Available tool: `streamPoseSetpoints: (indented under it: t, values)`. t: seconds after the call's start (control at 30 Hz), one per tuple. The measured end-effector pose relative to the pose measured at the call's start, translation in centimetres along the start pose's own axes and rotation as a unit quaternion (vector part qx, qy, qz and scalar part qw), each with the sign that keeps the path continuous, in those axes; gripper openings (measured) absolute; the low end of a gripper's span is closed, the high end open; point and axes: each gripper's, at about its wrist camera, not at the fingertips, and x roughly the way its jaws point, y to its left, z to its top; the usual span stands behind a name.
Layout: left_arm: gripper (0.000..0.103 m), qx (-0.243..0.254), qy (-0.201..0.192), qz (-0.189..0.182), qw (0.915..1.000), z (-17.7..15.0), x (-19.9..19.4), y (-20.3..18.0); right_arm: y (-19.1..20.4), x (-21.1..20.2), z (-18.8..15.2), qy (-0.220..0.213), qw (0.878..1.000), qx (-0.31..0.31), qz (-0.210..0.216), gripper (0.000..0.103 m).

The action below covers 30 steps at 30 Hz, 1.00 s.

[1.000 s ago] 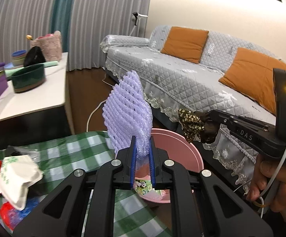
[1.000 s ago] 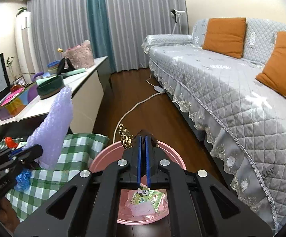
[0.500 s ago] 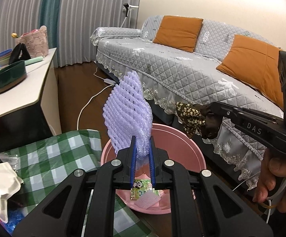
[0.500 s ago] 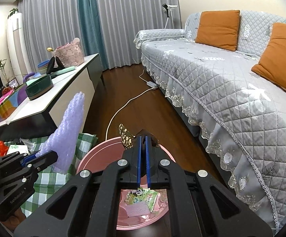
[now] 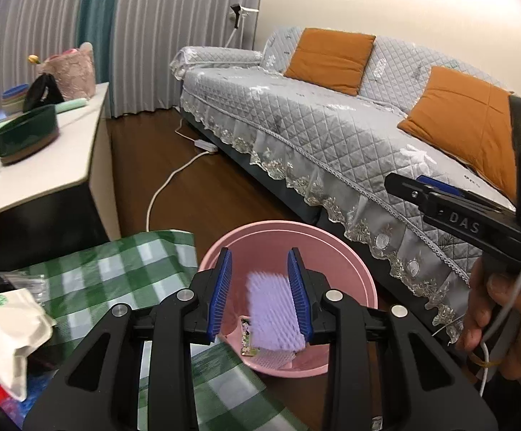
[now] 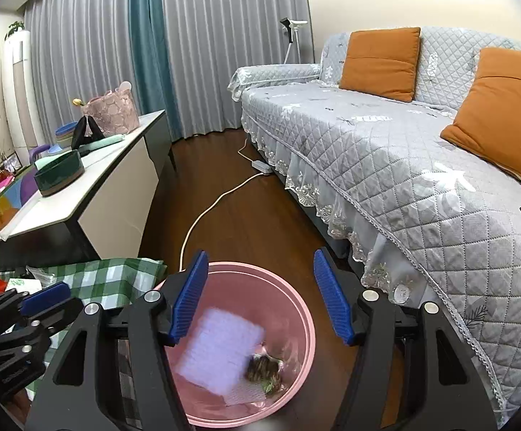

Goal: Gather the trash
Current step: 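Open both tools to drop the foam net and brown cloth into the bin, then move both open tools back toward the red bags and white takeout box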

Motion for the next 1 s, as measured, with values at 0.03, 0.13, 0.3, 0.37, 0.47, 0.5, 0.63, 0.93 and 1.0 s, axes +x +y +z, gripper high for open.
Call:
streamPoseSetpoints:
  t: [0.03, 0.13, 0.3, 0.37, 0.47, 0.5, 0.63, 0.93, 1.0]
  values:
    - [0.032, 0.000, -0.003, 0.002, 1.0000, 0.0, -0.6, 0.1, 0.2, -0.2, 0.1, -0.002, 1.000, 0.001, 0.002, 0.062]
    - [0.032, 0.000, -0.011, 0.009, 0.9999, -0.2, -2.3, 0.5, 0.7, -0.7, 0.2, -0.006, 1.000, 0.003, 0.009, 0.062]
    - [0.032, -0.004, -0.024, 0.018, 0.9995, -0.6, -5.4, 1.3, 2.0, -1.8, 0.3, -0.011, 1.000, 0.001, 0.025, 0.062]
    - [0.032, -0.004, -0.030, 0.022, 0.9993, -0.8, -6.6, 1.7, 2.6, -2.2, 0.3, -0.014, 0.999, -0.004, 0.031, 0.062]
    - [0.032, -0.008, -0.037, 0.029, 0.9988, -1.3, -8.4, 2.6, 3.7, -3.0, 0.2, -0.018, 0.999, -0.015, 0.039, 0.062]
    - [0.032, -0.010, -0.039, 0.031, 0.9987, -1.4, -8.9, 2.9, 4.0, -3.1, 0.1, -0.018, 0.999, -0.018, 0.043, 0.062]
    - [0.032, -0.029, -0.050, 0.043, 0.9974, -2.3, -11.6, 4.6, 5.7, -4.1, -0.1, -0.022, 0.997, -0.035, 0.060, 0.060]
    - [0.027, -0.058, -0.063, 0.082, 0.9930, -5.1, -15.8, 8.5, 9.1, -5.3, -0.9, -0.022, 0.993, -0.063, 0.093, 0.044]
    - [0.027, -0.065, -0.067, 0.097, 0.9910, -6.2, -16.8, 9.6, 9.6, -5.3, -1.1, -0.020, 0.993, -0.070, 0.097, 0.044]
